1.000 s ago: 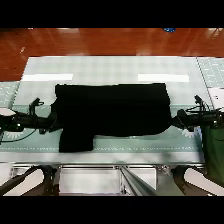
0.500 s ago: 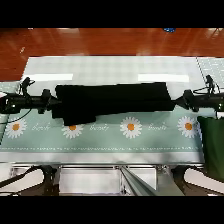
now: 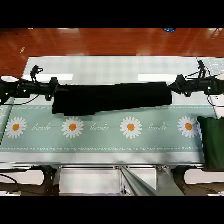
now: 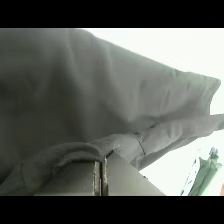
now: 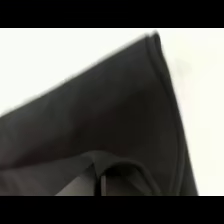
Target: Fold the shirts.
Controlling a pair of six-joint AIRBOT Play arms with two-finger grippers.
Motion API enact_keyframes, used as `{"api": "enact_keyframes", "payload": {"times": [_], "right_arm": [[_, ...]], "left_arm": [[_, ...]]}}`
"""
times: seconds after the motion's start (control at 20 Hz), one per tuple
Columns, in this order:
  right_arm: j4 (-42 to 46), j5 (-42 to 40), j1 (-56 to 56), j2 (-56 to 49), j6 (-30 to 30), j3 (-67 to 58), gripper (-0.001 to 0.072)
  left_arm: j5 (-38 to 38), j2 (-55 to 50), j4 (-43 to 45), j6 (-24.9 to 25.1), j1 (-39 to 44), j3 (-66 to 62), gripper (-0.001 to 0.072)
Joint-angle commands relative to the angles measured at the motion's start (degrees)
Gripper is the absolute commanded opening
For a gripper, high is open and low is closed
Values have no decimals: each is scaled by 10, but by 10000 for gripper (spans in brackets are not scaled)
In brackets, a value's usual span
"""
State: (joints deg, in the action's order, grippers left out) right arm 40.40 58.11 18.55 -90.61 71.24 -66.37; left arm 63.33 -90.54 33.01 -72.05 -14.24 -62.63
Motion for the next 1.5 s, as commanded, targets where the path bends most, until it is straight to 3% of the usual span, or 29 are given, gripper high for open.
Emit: {"api": "enact_keyframes", "payload": {"times": [0.0, 0.6, 0.65, 0.7, 0.9, 1.1, 1.3, 1.45], "right_arm": [[-4, -13, -5, -37, 9, -35, 23], [-9, -22, -6, -84, 18, -69, 27], [-10, -23, -6, -84, 25, -69, 142], [-10, -13, -5, -83, 37, -69, 395], [17, 74, 56, -52, 35, -71, 411], [56, 96, 172, 33, 35, -69, 412], [59, 64, 210, 52, 28, -1, 411], [-20, 46, 190, 15, -7, 34, 414]], "left_arm": [[-3, -39, 0, -13, -4, -45, 28], [5, -113, 0, -5, 29, -96, 44], [5, -117, 0, -7, 34, -96, 223], [17, -117, 0, -12, 34, -97, 498], [146, -96, 33, -31, -33, -151, 508], [151, 31, 54, -14, -113, -151, 508], [22, 228, 60, 57, -89, -35, 508], [-115, 370, 61, 84, -11, 111, 508]]}}
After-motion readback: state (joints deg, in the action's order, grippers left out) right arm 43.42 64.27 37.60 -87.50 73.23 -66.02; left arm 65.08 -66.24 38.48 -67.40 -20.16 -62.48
